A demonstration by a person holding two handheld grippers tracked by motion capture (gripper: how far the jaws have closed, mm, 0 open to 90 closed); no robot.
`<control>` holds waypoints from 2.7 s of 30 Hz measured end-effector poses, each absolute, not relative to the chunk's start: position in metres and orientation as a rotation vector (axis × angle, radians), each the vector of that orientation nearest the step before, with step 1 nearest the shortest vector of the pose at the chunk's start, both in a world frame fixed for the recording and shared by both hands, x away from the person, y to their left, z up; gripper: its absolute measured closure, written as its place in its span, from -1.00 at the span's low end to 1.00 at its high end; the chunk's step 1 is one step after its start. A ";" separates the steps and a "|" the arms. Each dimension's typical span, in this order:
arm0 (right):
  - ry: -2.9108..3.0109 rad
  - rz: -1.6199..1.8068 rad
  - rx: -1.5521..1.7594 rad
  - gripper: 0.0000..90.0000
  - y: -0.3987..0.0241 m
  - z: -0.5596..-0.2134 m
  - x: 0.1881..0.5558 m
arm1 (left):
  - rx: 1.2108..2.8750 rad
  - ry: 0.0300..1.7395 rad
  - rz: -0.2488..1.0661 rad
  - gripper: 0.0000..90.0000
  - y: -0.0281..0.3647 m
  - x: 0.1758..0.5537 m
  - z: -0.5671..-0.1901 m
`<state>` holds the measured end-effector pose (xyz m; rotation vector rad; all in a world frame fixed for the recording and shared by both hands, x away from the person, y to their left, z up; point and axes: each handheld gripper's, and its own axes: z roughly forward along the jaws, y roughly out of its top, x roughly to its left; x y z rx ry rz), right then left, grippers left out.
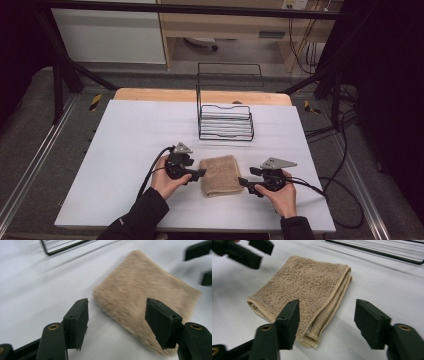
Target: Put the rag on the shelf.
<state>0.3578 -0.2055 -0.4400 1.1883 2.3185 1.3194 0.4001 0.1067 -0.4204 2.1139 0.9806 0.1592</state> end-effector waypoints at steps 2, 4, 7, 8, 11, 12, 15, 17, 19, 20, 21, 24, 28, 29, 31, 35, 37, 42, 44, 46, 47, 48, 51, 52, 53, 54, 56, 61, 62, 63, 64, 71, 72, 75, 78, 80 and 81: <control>2.319 1.316 1.186 -0.35 -0.206 -0.440 0.359 | 2.108 1.024 0.154 -0.21 0.106 0.409 -0.425; 2.330 1.307 1.199 -0.46 -0.206 -0.441 0.360 | 2.107 1.058 0.164 -0.20 0.102 0.415 -0.429; 2.316 1.315 1.216 -0.56 -0.208 -0.443 0.362 | 2.107 1.089 0.189 -0.09 0.096 0.421 -0.433; 2.312 1.313 1.214 -0.58 -0.209 -0.443 0.362 | 2.109 1.091 0.204 -0.04 0.095 0.423 -0.433; 2.305 1.312 1.213 -0.63 -0.211 -0.443 0.362 | 2.116 1.108 0.222 0.14 0.091 0.428 -0.437; 2.294 1.323 1.205 -0.65 -0.211 -0.442 0.363 | 2.112 1.116 0.218 0.28 0.090 0.429 -0.438; 2.292 1.328 1.205 -0.67 -0.211 -0.441 0.363 | 2.106 1.115 0.186 0.39 0.090 0.431 -0.440; 2.291 1.324 1.204 -0.71 -0.211 -0.442 0.365 | 2.115 1.109 0.173 0.51 0.089 0.431 -0.441; 2.296 1.319 1.198 -0.75 -0.211 -0.442 0.366 | 2.118 1.106 0.166 0.60 0.087 0.430 -0.442; 2.292 1.320 1.198 -0.76 -0.210 -0.443 0.367 | 2.121 1.103 0.166 0.64 0.087 0.429 -0.442; 2.294 1.321 1.196 -0.77 -0.210 -0.443 0.368 | 2.124 1.100 0.168 0.67 0.086 0.429 -0.443; 2.289 1.327 1.204 -0.83 -0.208 -0.442 0.372 | 2.124 1.098 0.159 0.74 0.085 0.429 -0.444; 2.282 1.327 1.188 -0.93 -0.205 -0.439 0.381 | 2.133 1.086 0.165 0.77 0.084 0.429 -0.445; 2.273 1.336 1.183 -0.95 -0.203 -0.439 0.383 | 2.134 1.086 0.168 0.77 0.084 0.429 -0.445; 2.266 1.333 1.175 -0.95 -0.200 -0.437 0.388 | 2.142 1.081 0.171 0.78 0.084 0.429 -0.445; 2.215 1.292 1.233 -0.91 -0.191 -0.436 0.399 | 2.145 1.074 0.173 0.78 0.084 0.429 -0.446; 2.212 1.273 1.231 -0.84 -0.188 -0.436 0.404 | 2.151 1.067 0.181 0.77 0.083 0.429 -0.446; 2.226 1.241 1.298 -0.59 -0.180 -0.441 0.420 | 2.149 1.060 0.192 0.77 0.083 0.428 -0.447; 2.234 1.220 1.312 -0.48 -0.177 -0.444 0.426 | 2.151 1.058 0.194 0.77 0.083 0.428 -0.447; 2.228 1.212 1.347 -0.34 -0.176 -0.447 0.431 | 2.151 1.057 0.197 0.77 0.083 0.428 -0.447; 2.231 1.196 1.352 -0.26 -0.176 -0.449 0.433 | 2.153 1.054 0.201 0.77 0.083 0.427 -0.447; 2.240 1.184 1.361 -0.20 -0.175 -0.450 0.434 | 2.153 1.052 0.201 0.77 0.083 0.428 -0.447; 2.263 1.183 1.380 -0.05 -0.174 -0.453 0.436 | 2.151 1.053 0.192 0.77 0.083 0.428 -0.447; 2.265 1.191 1.384 -0.01 -0.173 -0.453 0.436 | 2.151 1.053 0.192 0.77 0.083 0.428 -0.447; 2.270 1.200 1.381 0.04 -0.173 -0.453 0.436 | 2.152 1.052 0.193 0.77 0.083 0.428 -0.447; 2.275 1.203 1.391 0.07 -0.173 -0.453 0.436 | 2.152 1.052 0.193 0.77 0.083 0.428 -0.447; 2.279 1.228 1.380 0.12 -0.172 -0.453 0.436 | 2.153 1.051 0.196 0.77 0.083 0.428 -0.447; 2.313 1.231 1.396 0.24 -0.171 -0.455 0.436 | 2.152 1.048 0.187 0.77 0.084 0.429 -0.447; 2.317 1.237 1.402 0.27 -0.170 -0.456 0.436 | 2.152 1.047 0.186 0.77 0.084 0.429 -0.447; 2.319 1.245 1.411 0.34 -0.170 -0.456 0.436 | 2.153 1.047 0.185 0.77 0.084 0.429 -0.447; 2.327 1.250 1.422 0.41 -0.169 -0.456 0.436 | 2.152 1.047 0.184 0.77 0.084 0.429 -0.447; 2.376 1.177 1.419 0.69 -0.161 -0.452 0.437 | 2.149 1.046 0.176 0.76 0.085 0.430 -0.447; 2.381 1.170 1.427 0.74 -0.161 -0.452 0.437 | 2.151 1.040 0.175 0.76 0.085 0.430 -0.447; 2.381 1.173 1.486 0.81 -0.161 -0.450 0.438 | 2.149 1.027 0.171 0.76 0.086 0.430 -0.448; 2.384 1.174 1.482 0.84 -0.161 -0.450 0.438 | 2.141 1.032 0.160 0.81 0.086 0.431 -0.447; 2.385 1.176 1.476 0.85 -0.162 -0.449 0.438 | 2.136 1.037 0.152 0.85 0.087 0.431 -0.447; 2.386 1.177 1.474 0.86 -0.162 -0.449 0.437 | 2.134 1.042 0.148 0.87 0.087 0.431 -0.446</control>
